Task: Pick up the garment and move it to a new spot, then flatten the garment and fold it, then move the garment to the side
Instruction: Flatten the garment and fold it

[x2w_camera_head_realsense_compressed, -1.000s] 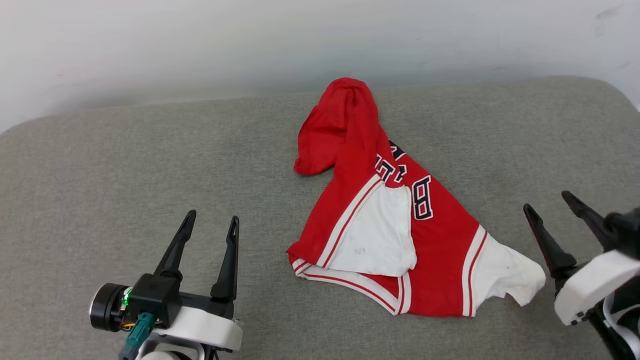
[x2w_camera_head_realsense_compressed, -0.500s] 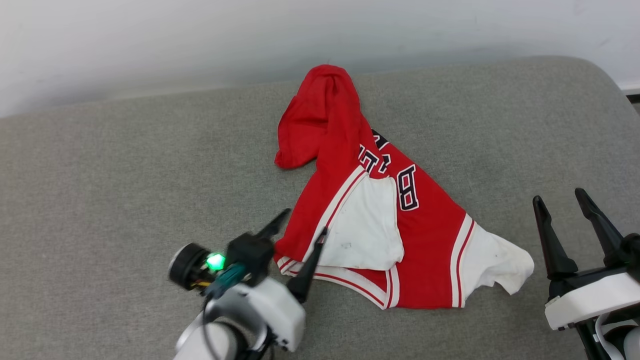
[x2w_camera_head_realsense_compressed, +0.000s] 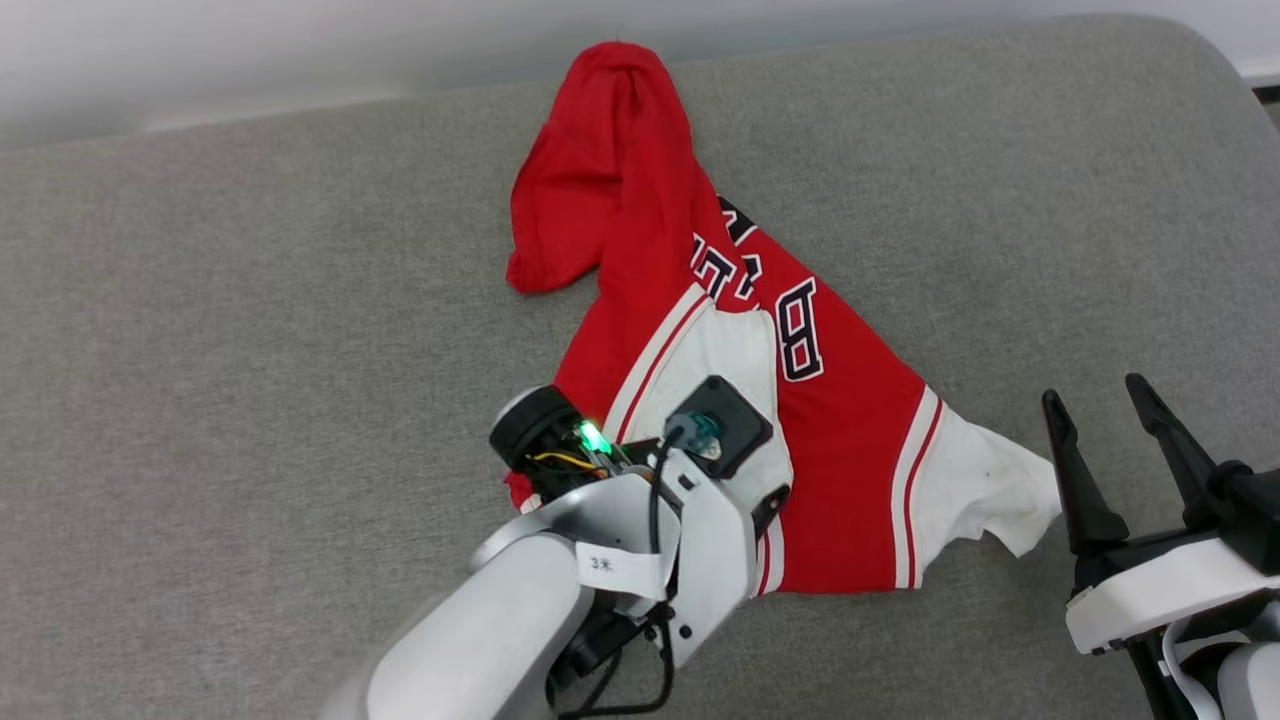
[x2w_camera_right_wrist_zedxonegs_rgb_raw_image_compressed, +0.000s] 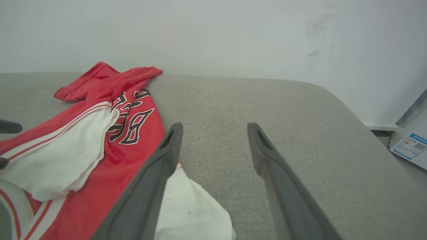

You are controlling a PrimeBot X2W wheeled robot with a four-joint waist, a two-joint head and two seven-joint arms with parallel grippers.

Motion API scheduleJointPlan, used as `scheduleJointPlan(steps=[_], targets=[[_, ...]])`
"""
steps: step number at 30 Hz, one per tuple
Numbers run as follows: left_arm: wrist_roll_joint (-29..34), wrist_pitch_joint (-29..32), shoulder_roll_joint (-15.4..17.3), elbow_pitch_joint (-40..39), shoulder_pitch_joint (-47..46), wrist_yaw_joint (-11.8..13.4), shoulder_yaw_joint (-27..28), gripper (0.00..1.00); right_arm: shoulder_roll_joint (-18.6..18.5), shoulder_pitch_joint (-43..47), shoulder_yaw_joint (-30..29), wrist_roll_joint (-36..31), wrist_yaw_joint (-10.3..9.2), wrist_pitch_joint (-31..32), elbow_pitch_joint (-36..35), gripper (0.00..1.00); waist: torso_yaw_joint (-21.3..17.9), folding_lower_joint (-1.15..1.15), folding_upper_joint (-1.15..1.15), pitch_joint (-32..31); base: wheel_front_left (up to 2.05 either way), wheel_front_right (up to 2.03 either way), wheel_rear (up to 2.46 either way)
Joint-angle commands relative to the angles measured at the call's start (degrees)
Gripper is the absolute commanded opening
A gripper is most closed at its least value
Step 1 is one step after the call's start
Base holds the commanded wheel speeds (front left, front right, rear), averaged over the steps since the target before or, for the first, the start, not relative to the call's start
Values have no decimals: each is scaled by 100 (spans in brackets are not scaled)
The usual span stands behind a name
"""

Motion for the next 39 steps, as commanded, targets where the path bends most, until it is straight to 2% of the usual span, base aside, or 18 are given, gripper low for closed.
scheduleJointPlan(steps=[1, 4, 16, 17, 18, 19, 28, 33, 39], targets=[[-52, 51, 7, 106, -96, -2, -109, 100, 45, -73, 11, -35, -4, -47, 38, 100, -77, 0, 0, 110, 0, 0, 0], [-107, 105, -116, 510, -338, -4, -414, 100, 77, -151, 27, -70, -4, -95, 170, 100, -170, 0, 0, 254, 0, 0, 0], [-41, -138, -196, 1405, -566, -4, -707, 100, 126, -244, 109, -95, -4, -185, 444, 100, -257, 0, 0, 331, 0, 0, 0], [-60, -184, -218, 1447, -558, 5, -692, 78, 128, -245, 113, -97, -4, -191, 462, 100, -253, 0, 0, 327, 0, 0, 0], [-66, -219, -235, 1483, -555, 17, -682, 45, 133, -249, 119, -93, -4, -196, 478, 100, -247, 0, 0, 321, 0, 0, 0], [-77, -248, -245, 1526, -557, 18, -689, 0, 137, -253, 125, -98, -4, -200, 493, 100, -240, 0, 0, 314, 0, 0, 0], [-139, -665, -328, 1603, -523, 123, -591, 0, 89, -187, 128, -164, -4, -146, 620, 100, -80, 0, 0, 134, 0, 0, 0], [-320, -1112, -337, 1354, -347, 367, -276, 0, 58, -101, 69, -180, -4, -95, 624, 100, 113, 0, 0, -76, 0, 0, 0], [-536, -1592, 47, 834, 17, 867, 415, 0, 26, 89, 15, -158, -5, -34, 633, 100, 459, 0, 0, -377, 0, 0, 0]])
